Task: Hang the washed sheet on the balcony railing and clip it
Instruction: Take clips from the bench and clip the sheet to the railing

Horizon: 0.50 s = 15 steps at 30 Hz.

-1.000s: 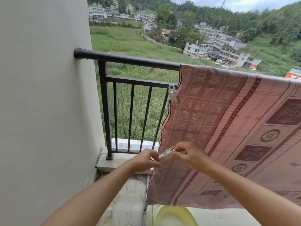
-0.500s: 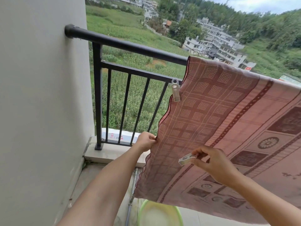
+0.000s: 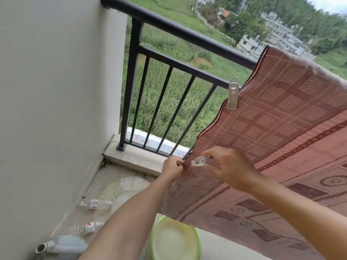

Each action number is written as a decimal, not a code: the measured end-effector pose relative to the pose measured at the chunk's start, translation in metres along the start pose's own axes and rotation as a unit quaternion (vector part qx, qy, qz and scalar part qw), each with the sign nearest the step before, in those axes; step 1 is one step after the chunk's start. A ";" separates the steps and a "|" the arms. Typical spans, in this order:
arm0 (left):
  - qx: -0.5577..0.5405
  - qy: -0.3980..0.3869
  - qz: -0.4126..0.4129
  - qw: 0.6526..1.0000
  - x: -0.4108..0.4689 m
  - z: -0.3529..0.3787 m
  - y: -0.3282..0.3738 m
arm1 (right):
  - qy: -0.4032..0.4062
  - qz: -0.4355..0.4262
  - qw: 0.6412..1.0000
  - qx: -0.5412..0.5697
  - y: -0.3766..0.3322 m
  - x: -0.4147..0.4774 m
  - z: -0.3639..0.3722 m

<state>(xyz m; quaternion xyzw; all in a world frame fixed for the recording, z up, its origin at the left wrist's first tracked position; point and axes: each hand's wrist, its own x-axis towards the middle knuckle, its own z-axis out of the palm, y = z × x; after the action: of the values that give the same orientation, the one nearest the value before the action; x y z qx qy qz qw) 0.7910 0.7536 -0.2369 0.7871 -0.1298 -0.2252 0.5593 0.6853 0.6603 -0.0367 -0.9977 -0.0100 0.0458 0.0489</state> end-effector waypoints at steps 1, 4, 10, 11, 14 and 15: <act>0.011 0.012 0.001 1.000 0.000 -0.002 -0.004 | 0.001 -0.024 0.999 -0.026 -0.004 0.013 0.002; 0.040 0.032 0.004 0.999 0.000 -0.009 -0.011 | -0.030 -0.053 0.993 -0.106 -0.013 0.050 0.011; 0.003 0.070 0.018 0.997 -0.022 -0.006 -0.007 | -0.068 -0.072 0.974 -0.205 -0.017 0.075 0.011; -0.004 0.070 0.020 0.997 -0.021 -0.004 -0.007 | -0.081 -0.071 0.971 -0.213 -0.015 0.078 0.014; -0.022 0.081 0.011 0.996 -0.019 0.001 -0.004 | -0.114 -0.082 0.956 -0.256 -0.011 0.083 0.017; -0.027 0.087 0.017 0.996 -0.018 0.001 -0.004 | -0.119 -0.088 0.953 -0.263 -0.011 0.085 0.017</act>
<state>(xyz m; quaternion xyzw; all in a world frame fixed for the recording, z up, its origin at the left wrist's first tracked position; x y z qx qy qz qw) 0.7747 0.7620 -0.2372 0.7863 -0.0877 -0.1497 0.5930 0.7680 0.6751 -0.0597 -0.9577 -0.1148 0.1553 -0.2132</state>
